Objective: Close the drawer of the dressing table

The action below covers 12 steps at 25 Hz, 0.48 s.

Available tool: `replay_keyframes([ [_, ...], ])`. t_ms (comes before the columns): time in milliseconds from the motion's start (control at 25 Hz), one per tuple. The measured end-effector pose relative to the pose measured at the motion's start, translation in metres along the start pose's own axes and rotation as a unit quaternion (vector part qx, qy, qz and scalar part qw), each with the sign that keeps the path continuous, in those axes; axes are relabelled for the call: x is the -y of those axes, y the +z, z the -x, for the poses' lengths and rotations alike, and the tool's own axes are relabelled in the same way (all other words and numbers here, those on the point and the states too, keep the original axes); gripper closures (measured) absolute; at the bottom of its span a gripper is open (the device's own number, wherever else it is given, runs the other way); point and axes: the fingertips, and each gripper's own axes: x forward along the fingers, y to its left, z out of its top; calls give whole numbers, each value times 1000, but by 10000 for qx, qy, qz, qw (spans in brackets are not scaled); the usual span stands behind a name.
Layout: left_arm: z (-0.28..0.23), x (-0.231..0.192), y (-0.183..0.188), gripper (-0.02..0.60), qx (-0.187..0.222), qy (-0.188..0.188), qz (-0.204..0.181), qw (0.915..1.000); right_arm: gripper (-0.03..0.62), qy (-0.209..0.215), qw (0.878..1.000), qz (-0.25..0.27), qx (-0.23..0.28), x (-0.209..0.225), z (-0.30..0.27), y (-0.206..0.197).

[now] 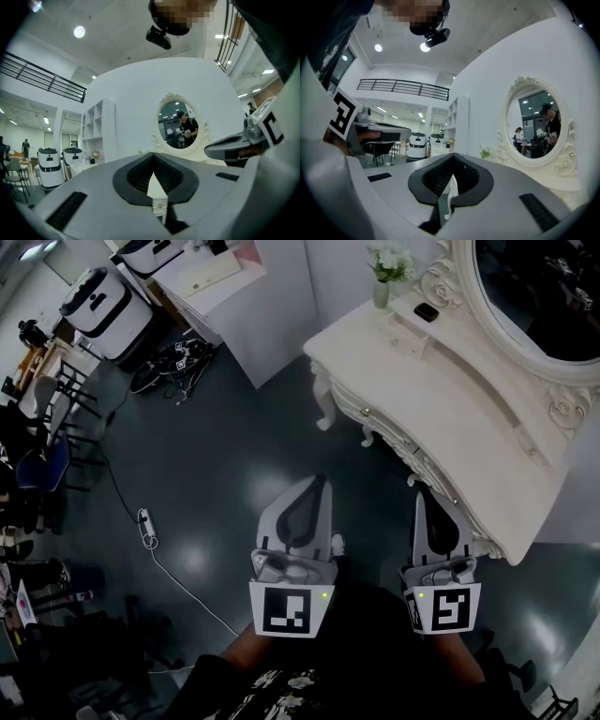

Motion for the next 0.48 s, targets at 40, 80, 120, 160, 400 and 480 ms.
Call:
replay_keyframes([
  [40, -2, -4, -1, 578, 9, -31, -2, 10000, 597, -36, 10000, -7, 10, -1, -4, 0],
  [80, -4, -8, -1, 578, 12, -67, -5, 10000, 597, -72, 10000, -14, 19, -3, -7, 1],
  [120, -6, -12, -2, 578, 18, -103, -2, 9999, 597, -109, 9999, -15, 32, -4, -11, 1],
  [160, -9, -16, -2, 578, 29, -140, -9, 9999, 597, -146, 9999, -12, 50, -5, -14, 3],
  [400, -25, -35, -7, 578, 145, -273, 59, 9995, 597, -354, 9994, -5, 39, -7, -29, -1],
  [480, -28, -35, -9, 578, 157, -311, 114, 9993, 597, -418, 9991, -4, 23, -5, -30, -3],
])
